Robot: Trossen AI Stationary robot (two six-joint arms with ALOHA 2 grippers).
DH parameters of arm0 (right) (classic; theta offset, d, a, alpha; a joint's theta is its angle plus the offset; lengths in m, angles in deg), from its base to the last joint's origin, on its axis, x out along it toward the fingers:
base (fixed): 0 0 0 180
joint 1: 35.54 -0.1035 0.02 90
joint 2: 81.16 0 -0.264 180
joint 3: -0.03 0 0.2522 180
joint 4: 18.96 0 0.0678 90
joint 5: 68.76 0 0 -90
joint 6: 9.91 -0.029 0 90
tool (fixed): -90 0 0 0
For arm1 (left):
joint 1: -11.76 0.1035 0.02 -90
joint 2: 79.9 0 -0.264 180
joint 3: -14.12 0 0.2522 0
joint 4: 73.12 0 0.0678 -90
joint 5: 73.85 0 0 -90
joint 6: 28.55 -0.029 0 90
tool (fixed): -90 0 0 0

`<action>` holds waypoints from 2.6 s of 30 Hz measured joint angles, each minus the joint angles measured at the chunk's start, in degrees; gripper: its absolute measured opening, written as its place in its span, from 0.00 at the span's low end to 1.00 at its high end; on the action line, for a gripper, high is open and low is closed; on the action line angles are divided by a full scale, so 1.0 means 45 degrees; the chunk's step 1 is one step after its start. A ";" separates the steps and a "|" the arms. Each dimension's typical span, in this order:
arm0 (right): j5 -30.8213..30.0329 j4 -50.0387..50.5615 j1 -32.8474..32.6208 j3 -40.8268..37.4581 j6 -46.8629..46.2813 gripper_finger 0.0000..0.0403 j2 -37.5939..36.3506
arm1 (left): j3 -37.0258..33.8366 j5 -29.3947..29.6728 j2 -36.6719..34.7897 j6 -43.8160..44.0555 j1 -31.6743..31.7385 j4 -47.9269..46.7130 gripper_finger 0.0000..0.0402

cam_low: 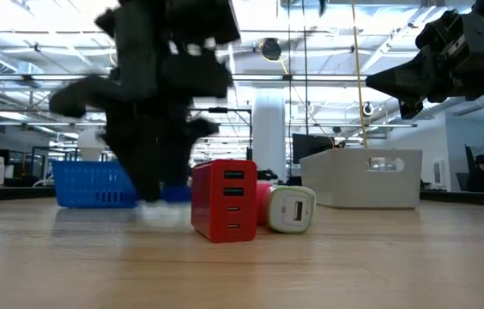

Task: Pick & Place Office items
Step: Put the left blue digital timer into the blue bin

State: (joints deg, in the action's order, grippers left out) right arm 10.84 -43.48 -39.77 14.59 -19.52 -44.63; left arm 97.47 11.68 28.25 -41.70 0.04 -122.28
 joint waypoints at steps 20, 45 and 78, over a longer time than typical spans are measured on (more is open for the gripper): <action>-0.0003 0.0099 0.0000 0.0000 -0.0049 0.01 0.0093 | -0.5439 0.1017 -1.0098 0.1458 -0.0255 0.4900 0.38; -0.0416 -0.0284 -0.0002 0.0000 -0.0034 0.01 0.0803 | -1.4742 0.1799 -1.9422 0.3256 0.1383 1.0905 0.38; -0.0736 -0.1336 0.0005 0.0000 0.0287 0.01 0.1234 | -0.9148 0.2076 -1.3904 0.6168 0.5527 0.3650 0.38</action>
State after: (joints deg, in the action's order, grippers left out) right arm 7.53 -49.50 -39.74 14.59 -18.23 -39.08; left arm 56.30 21.02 -34.32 -13.95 24.91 -105.86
